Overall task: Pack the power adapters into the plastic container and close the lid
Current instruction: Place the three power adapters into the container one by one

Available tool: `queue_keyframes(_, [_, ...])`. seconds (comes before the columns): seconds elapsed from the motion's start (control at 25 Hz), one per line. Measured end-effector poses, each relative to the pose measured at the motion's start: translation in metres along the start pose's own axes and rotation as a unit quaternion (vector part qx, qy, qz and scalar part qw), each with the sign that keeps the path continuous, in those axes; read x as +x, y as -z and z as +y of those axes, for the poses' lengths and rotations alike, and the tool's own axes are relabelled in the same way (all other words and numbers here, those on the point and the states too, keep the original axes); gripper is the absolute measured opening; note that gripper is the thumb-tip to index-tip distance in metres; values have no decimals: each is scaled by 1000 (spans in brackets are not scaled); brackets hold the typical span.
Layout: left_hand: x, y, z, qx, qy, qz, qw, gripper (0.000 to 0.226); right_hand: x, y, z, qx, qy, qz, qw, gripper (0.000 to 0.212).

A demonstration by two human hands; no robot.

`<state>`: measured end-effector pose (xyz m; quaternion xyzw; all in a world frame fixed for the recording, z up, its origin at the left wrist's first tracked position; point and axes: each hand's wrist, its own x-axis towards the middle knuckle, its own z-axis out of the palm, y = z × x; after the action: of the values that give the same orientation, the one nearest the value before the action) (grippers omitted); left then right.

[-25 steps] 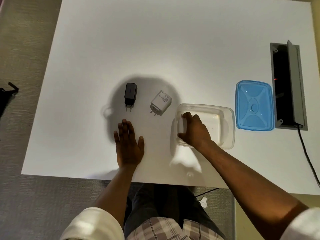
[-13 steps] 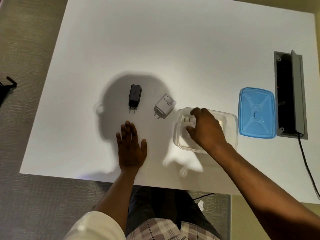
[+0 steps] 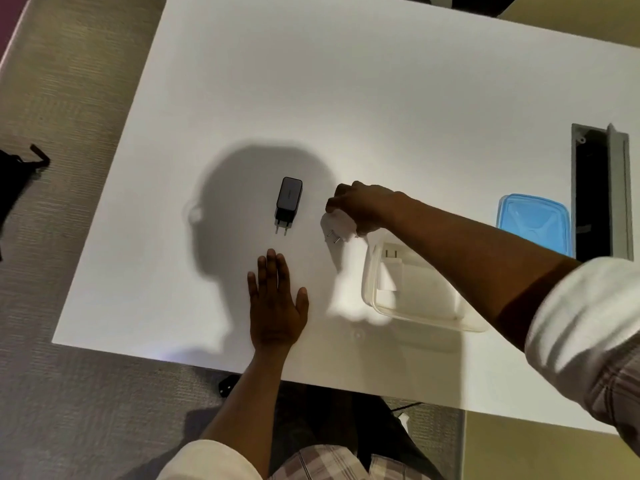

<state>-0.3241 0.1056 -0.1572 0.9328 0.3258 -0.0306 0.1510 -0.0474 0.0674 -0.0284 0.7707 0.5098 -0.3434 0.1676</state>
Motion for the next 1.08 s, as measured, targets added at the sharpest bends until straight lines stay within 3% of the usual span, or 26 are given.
queue_keyframes(0.24, [3,-1,0,7,3,-3,1000,77,8,-18,4,-93,32,88,991,58])
queue_keyframes(0.44, [2,-3,-1,4,5,-9,1000,78,10,-17,4,-83,30,79,993,62])
queue_keyframes(0.64, [1,-1,1,2,-3,-14,1000,79,-20,14,-2,89,-7,204,975,68])
queue_keyframes(0.84, [0,0,1,6,-6,-13,1000,79,-107,24,-8,332,-112,316,882,63])
queue_keyframes(1.08, [-1,2,-2,1,-9,-14,1000,78,-184,-57,-9,443,-291,210,822,48])
